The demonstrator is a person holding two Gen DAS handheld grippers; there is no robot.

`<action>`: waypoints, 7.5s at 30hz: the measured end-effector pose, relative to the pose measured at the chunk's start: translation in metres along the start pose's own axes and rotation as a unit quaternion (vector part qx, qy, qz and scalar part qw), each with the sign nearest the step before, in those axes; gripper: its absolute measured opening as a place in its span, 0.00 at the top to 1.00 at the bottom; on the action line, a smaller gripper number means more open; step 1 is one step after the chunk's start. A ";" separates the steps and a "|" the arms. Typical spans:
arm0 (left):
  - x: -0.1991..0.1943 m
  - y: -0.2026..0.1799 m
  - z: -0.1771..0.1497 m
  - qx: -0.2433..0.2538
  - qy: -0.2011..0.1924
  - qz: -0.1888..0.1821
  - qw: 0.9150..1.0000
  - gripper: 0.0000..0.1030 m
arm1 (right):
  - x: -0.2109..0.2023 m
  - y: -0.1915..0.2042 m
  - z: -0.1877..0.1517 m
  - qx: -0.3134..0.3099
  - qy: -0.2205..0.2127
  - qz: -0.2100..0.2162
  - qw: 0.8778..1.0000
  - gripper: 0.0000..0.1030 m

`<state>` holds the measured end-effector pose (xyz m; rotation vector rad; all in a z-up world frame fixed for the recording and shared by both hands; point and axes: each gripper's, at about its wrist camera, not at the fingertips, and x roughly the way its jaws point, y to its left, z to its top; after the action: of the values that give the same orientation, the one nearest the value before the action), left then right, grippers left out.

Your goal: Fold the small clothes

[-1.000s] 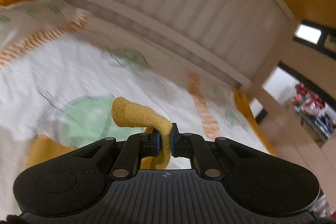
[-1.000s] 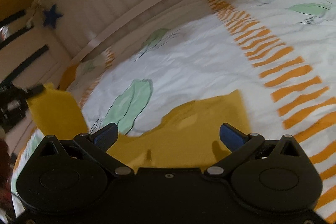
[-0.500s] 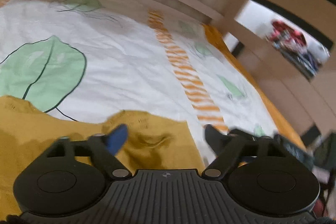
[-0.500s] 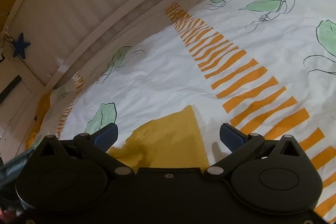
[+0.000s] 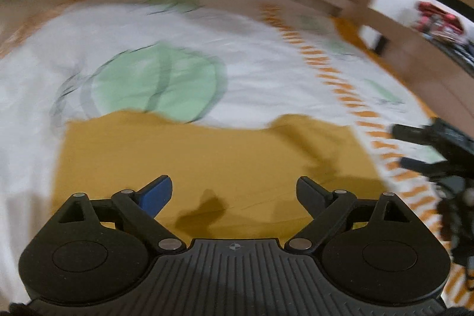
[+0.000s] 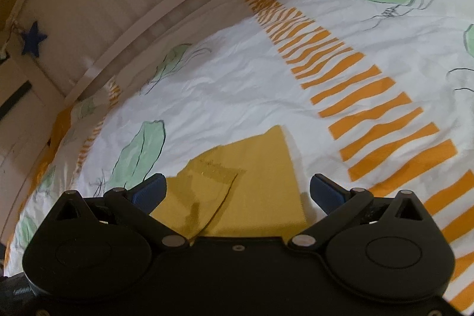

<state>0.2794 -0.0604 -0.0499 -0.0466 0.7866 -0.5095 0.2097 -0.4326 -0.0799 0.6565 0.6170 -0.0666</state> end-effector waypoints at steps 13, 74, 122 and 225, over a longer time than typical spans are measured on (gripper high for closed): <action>-0.005 0.092 -0.021 -0.046 0.017 0.076 0.996 0.11 | 0.021 0.022 -0.026 -0.076 0.019 0.040 0.996 0.00; 0.009 0.111 -0.003 -0.084 0.054 0.034 0.994 0.01 | 0.014 0.026 -0.034 -0.044 0.026 -0.060 0.997 0.70; 0.010 0.109 -0.008 -0.063 0.035 0.040 0.997 0.01 | 0.000 0.023 -0.047 -0.114 0.024 -0.062 0.991 0.00; -0.169 0.034 -0.201 -0.034 0.084 0.052 0.995 0.02 | -0.163 -0.005 -0.156 0.048 0.250 0.096 0.962 0.01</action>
<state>0.0557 0.0760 -0.0886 -0.0251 0.9657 -0.3910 -0.0054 -0.3658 -0.0885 0.8317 1.0371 0.2600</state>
